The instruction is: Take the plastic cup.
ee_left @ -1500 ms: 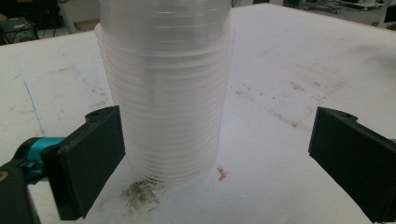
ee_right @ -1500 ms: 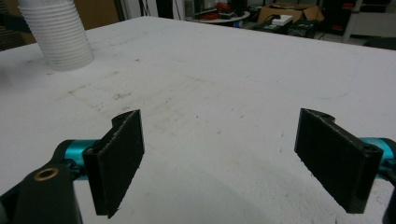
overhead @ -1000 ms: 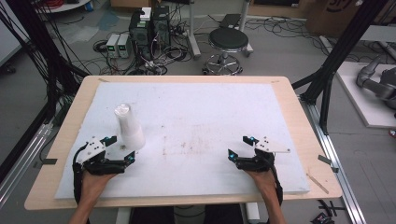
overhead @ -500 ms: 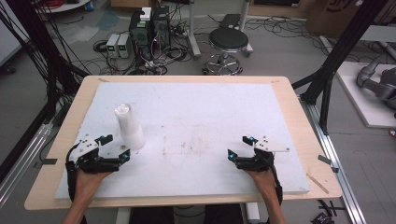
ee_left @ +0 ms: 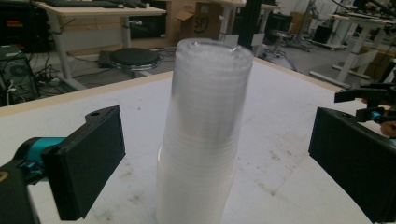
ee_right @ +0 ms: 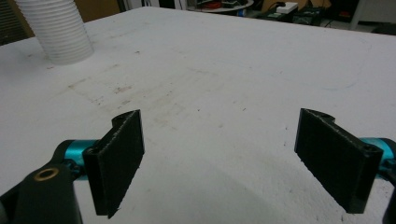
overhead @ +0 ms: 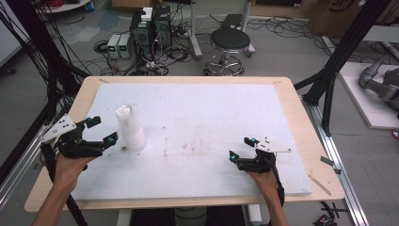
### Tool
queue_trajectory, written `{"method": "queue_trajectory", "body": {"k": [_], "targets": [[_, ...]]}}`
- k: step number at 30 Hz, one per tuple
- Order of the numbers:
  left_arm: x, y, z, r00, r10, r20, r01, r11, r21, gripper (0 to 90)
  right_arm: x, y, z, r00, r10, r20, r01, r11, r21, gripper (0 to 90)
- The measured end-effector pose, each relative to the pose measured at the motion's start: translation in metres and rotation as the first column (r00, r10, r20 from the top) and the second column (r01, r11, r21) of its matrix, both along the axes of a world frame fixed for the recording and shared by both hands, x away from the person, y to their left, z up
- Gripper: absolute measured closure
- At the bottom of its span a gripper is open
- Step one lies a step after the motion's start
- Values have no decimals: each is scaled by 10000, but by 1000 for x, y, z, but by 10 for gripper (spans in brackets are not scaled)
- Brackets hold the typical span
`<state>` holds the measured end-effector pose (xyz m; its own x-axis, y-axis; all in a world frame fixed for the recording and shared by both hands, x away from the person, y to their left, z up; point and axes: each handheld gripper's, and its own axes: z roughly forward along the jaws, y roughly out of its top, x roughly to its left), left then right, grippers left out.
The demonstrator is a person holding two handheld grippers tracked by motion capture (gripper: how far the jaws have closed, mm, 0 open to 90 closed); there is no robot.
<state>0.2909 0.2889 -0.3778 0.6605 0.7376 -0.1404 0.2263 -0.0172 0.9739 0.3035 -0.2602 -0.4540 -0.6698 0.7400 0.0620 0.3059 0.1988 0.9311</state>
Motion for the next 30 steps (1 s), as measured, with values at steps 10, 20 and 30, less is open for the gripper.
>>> {"method": "queue_trajectory", "body": {"k": [10,20,30], "targets": [[27,-19,36,9942,-956,-499,1011,9871,1243,35,-1,0,0,10000,-22,-17,22,10000,-7,158],[50,-32,44,9836,-1298,-1255,1547,9643,2149,35,0,0,0,10000,0,3,0,10000,1,158],[63,-44,36,9756,-1234,-1815,1711,9455,2771,36,0,0,0,10000,3,-41,-3,10000,-6,158]]}}
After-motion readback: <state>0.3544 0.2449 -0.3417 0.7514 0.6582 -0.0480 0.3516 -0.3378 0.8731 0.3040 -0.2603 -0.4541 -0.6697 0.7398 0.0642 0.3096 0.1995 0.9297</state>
